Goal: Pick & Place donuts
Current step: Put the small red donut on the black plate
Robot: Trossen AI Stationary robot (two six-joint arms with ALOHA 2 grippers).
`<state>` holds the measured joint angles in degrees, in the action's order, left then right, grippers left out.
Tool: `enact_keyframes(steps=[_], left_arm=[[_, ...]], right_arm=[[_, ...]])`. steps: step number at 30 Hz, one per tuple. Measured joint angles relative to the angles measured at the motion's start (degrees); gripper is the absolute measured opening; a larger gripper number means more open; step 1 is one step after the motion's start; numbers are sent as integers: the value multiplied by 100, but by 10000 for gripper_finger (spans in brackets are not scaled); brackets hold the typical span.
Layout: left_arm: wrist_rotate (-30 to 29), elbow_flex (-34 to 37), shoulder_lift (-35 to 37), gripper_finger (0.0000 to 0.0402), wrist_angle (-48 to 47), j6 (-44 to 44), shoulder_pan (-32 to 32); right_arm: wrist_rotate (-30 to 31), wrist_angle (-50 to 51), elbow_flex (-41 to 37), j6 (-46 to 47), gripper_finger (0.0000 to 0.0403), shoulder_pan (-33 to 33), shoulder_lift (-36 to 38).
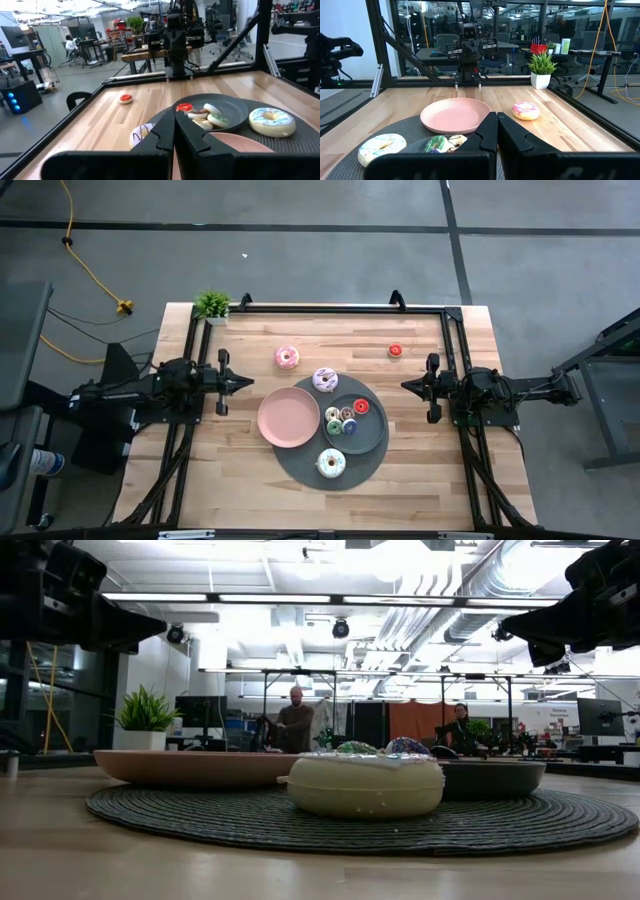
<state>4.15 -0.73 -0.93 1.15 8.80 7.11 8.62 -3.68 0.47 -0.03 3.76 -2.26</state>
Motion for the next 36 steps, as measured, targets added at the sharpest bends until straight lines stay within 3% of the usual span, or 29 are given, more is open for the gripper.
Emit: enact_keyframes(steps=[36], left_arm=[[-70, 0, -2, 1, -7, -19, 0]], right_arm=[[-4, -14, 0, 129, 0, 1, -2]])
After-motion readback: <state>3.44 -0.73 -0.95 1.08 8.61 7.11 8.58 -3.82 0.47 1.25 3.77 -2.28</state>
